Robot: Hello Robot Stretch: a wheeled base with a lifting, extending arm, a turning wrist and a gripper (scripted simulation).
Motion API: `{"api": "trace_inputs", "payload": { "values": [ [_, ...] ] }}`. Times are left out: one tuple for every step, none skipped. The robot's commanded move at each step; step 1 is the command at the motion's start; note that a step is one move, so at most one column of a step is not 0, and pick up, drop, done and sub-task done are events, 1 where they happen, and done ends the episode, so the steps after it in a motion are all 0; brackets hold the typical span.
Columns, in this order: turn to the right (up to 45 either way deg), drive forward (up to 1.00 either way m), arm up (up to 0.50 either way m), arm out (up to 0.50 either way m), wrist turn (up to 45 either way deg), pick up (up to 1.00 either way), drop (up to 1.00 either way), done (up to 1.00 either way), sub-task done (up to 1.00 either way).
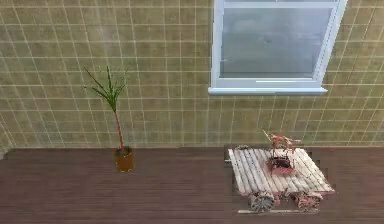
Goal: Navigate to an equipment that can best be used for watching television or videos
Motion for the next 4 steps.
{"api": "trace_inputs", "payload": {
  "values": [
    [42.0,0.00,0.00,0.00,0.0,0.00,0.00,0.00,0.00],
    [0.0,0.35,0.00,0.00,0.0,0.00,0.00,0.00,0.00],
    [45.0,0.00,0.00,0.00,0.0,0.00,0.00,0.00,0.00],
    [0.0,1.00,0.00,0.00,0.0,0.00,0.00,0.00,0.00]
  ]
}}
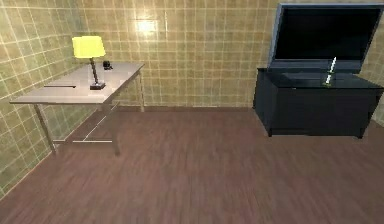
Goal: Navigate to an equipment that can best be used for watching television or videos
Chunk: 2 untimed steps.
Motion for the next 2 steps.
{"api": "trace_inputs", "payload": {
  "values": [
    [6.0,0.00,0.00,0.00,0.0,0.00,0.00,0.00,0.00],
    [0.0,0.20,0.00,0.00,0.0,0.00,0.00,0.00,0.00]
  ]
}}
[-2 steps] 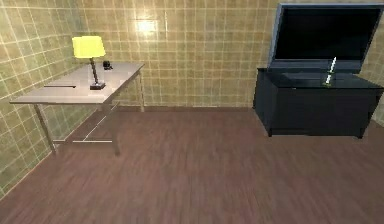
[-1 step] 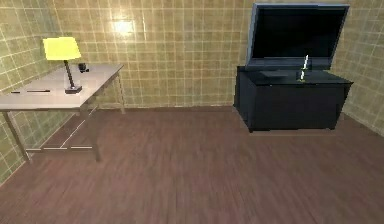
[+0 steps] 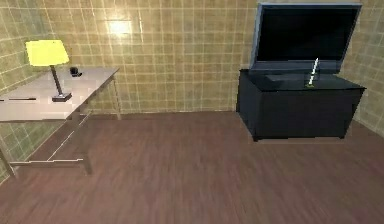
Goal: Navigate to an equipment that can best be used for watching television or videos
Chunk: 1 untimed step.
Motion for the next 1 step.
{"api": "trace_inputs", "payload": {
  "values": [
    [9.0,0.00,0.00,0.00,0.0,0.00,0.00,0.00,0.00]
  ]
}}
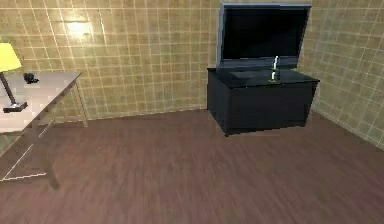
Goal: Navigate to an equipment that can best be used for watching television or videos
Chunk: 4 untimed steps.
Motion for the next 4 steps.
{"api": "trace_inputs", "payload": {
  "values": [
    [0.0,1.00,0.00,0.00,0.0,0.00,0.00,0.00,0.00],
    [3.0,0.00,0.00,0.00,0.0,0.00,0.00,0.00,0.00],
    [0.0,0.80,0.00,0.00,0.0,0.00,0.00,0.00,0.00],
    [36.0,0.00,0.00,0.00,0.0,0.00,0.00,0.00,0.00]
  ]
}}
